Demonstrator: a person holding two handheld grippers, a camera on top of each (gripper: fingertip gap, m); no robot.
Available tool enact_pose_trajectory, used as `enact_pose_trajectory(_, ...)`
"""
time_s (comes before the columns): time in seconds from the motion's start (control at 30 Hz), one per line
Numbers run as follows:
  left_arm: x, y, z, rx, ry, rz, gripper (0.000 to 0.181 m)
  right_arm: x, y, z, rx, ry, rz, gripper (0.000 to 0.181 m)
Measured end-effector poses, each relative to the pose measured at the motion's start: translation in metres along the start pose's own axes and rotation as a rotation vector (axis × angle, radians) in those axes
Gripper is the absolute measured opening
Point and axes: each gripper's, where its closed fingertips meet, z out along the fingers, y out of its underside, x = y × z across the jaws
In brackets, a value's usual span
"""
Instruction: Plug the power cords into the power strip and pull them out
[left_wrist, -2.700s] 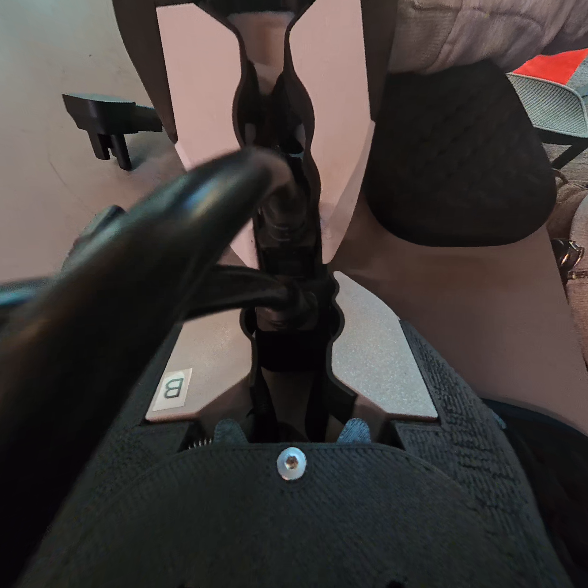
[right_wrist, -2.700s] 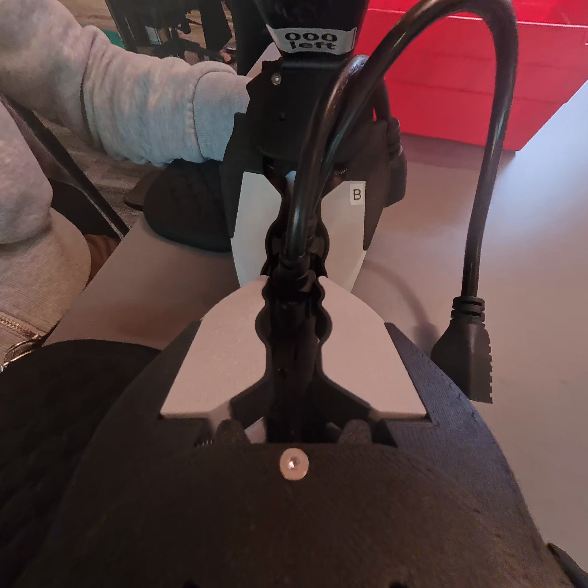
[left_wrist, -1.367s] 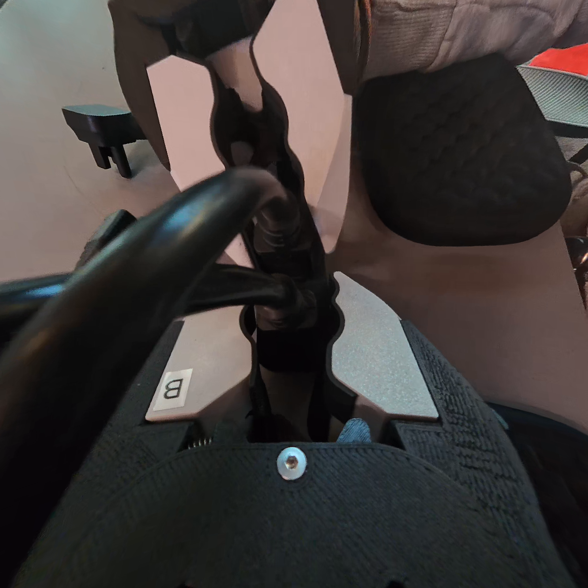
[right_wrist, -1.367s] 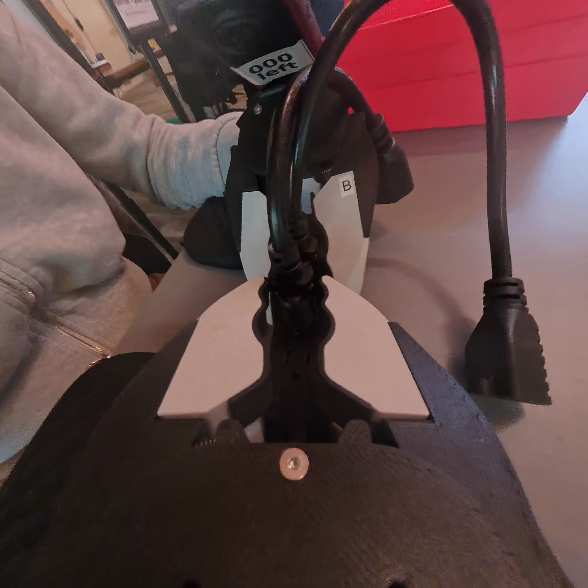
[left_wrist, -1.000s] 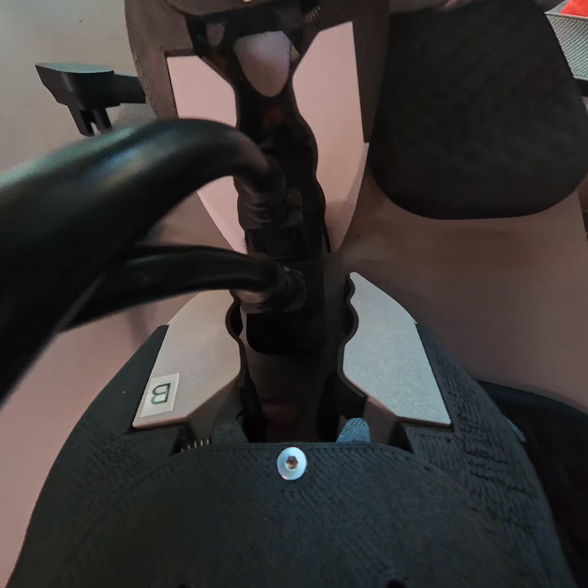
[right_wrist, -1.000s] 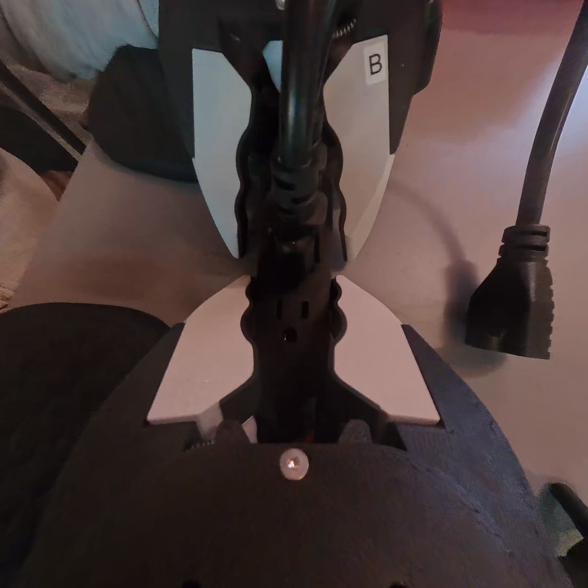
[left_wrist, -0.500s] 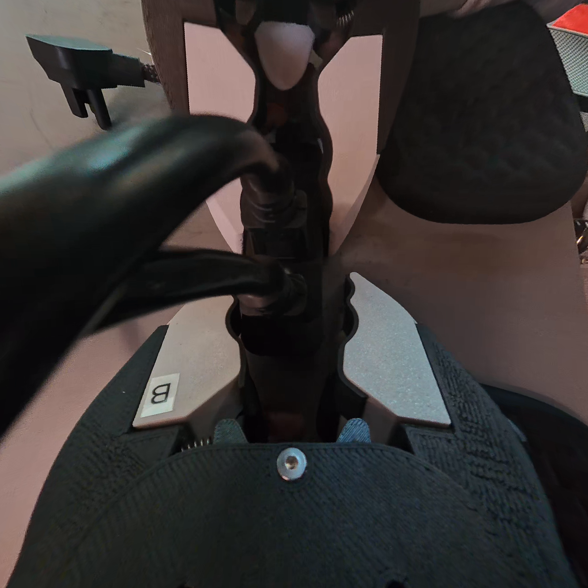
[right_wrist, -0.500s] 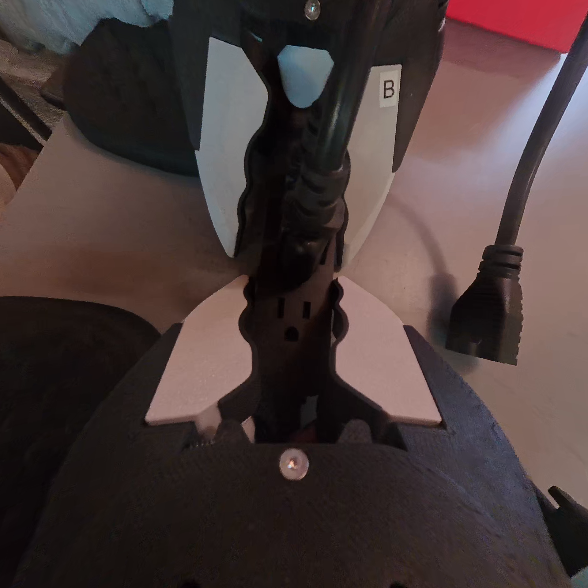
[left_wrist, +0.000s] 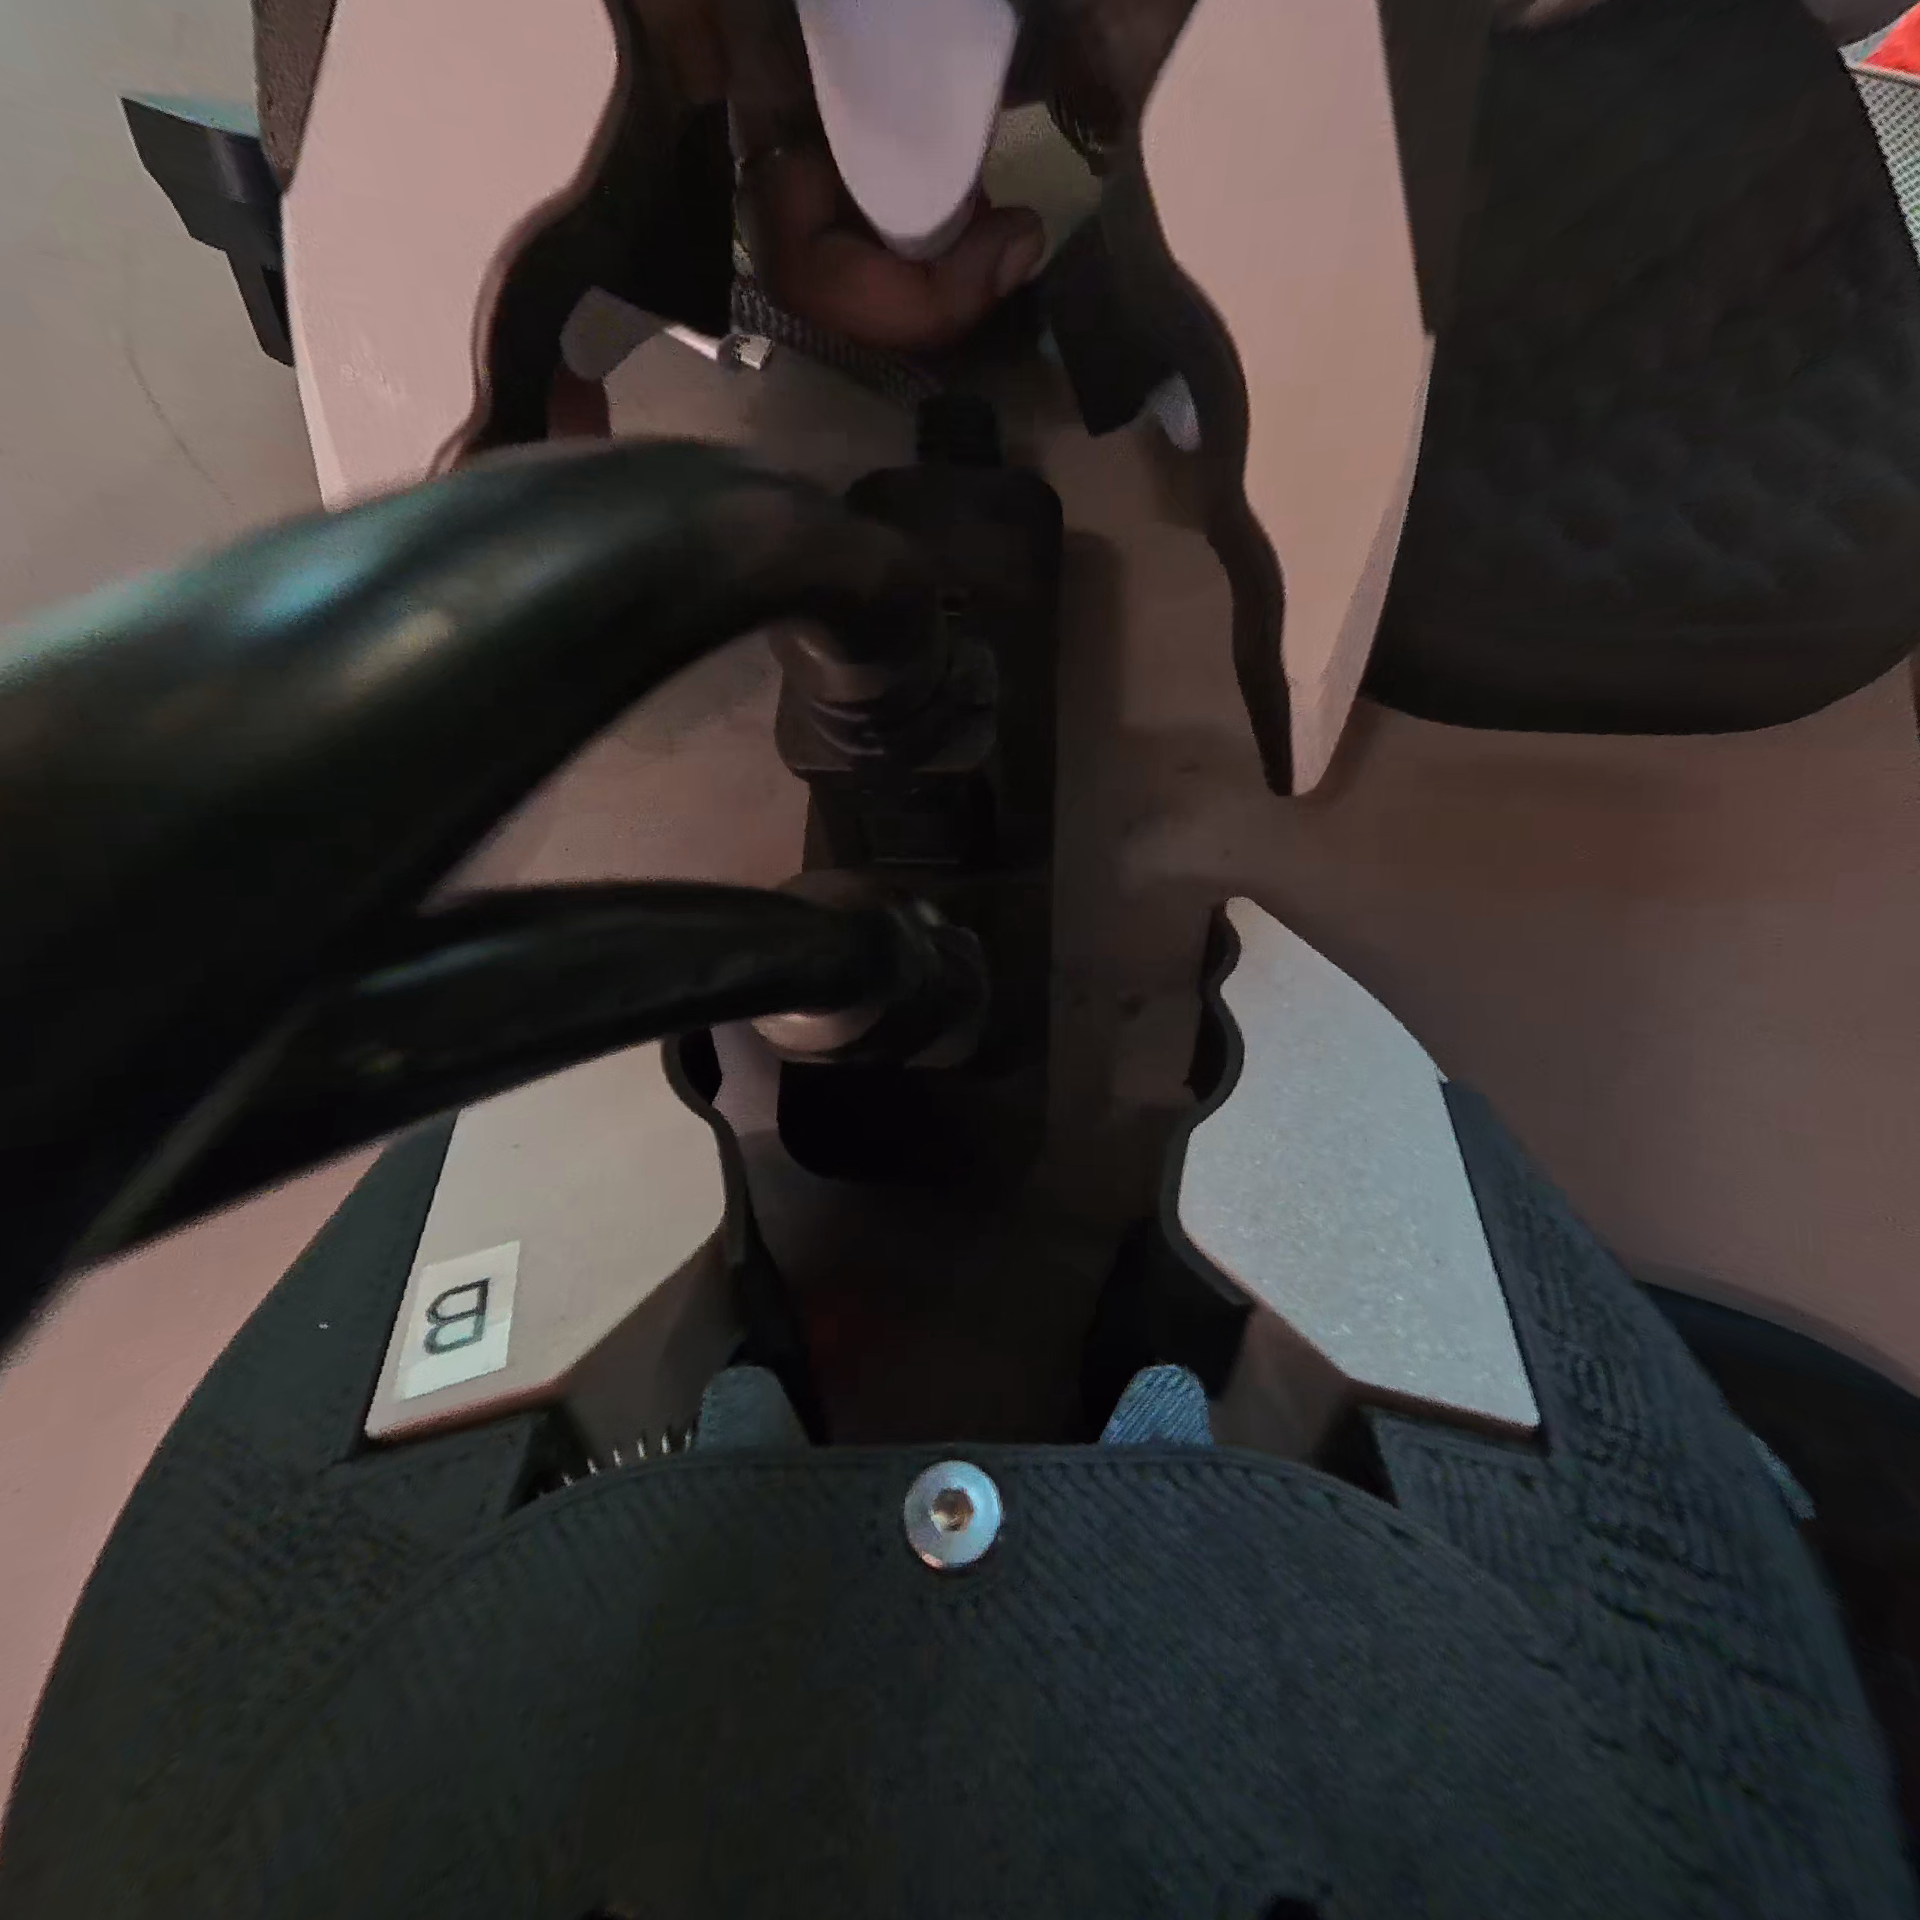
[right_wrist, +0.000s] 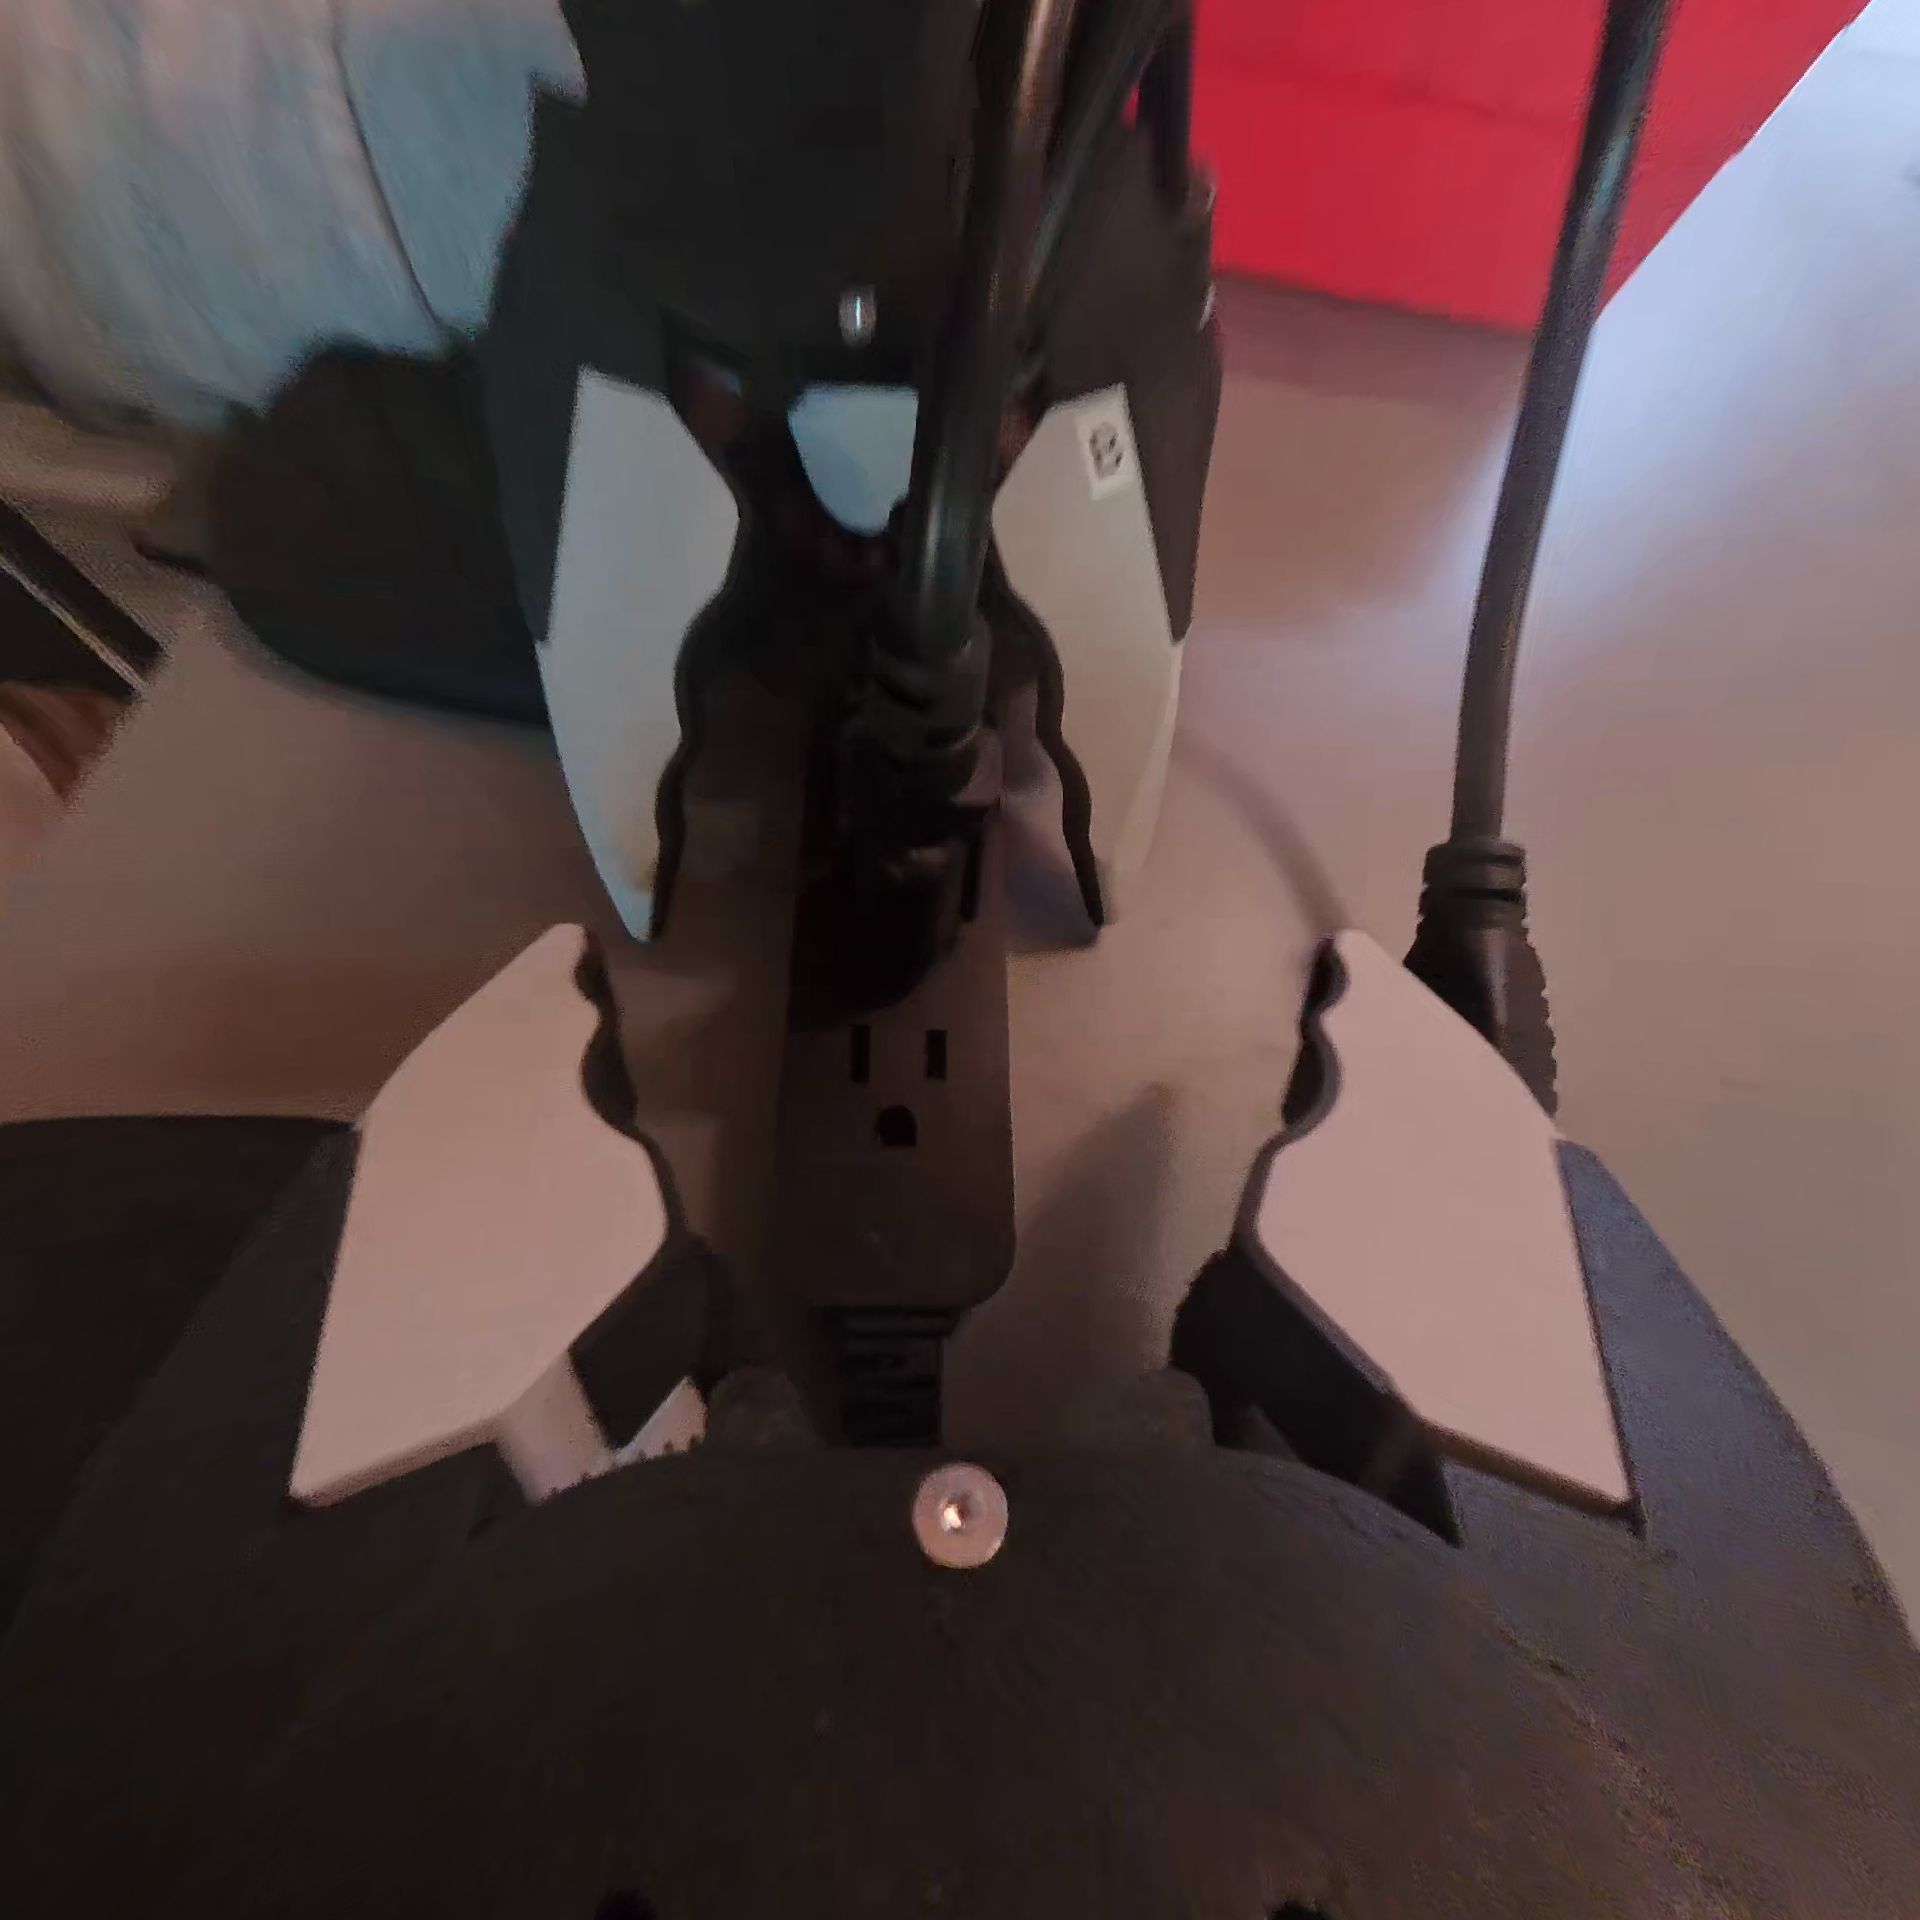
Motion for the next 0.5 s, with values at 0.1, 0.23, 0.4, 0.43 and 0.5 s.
enact_pose_trajectory(0.1, 0.002, 0.000, 0.000, 0.003, 0.005, 0.021, 0.094, -0.005, -0.024, -0.015, 0.164, -0.062, 0.050, 0.075)
enact_pose_trajectory(0.23, 0.006, -0.018, -0.008, 0.129, -0.012, 0.095, 0.092, -0.013, -0.036, -0.018, 0.224, -0.089, 0.072, 0.042)
enact_pose_trajectory(0.4, 0.001, -0.029, -0.022, 0.221, -0.047, 0.077, 0.059, -0.011, -0.026, -0.005, 0.164, -0.046, 0.075, 0.030)
enact_pose_trajectory(0.43, 0.000, -0.029, -0.023, 0.217, -0.058, 0.078, 0.054, -0.008, -0.024, -0.006, 0.163, -0.045, 0.084, 0.024)
enact_pose_trajectory(0.5, -0.001, -0.028, -0.024, 0.213, -0.062, 0.064, 0.051, -0.009, -0.023, -0.007, 0.177, -0.074, 0.115, 0.023)
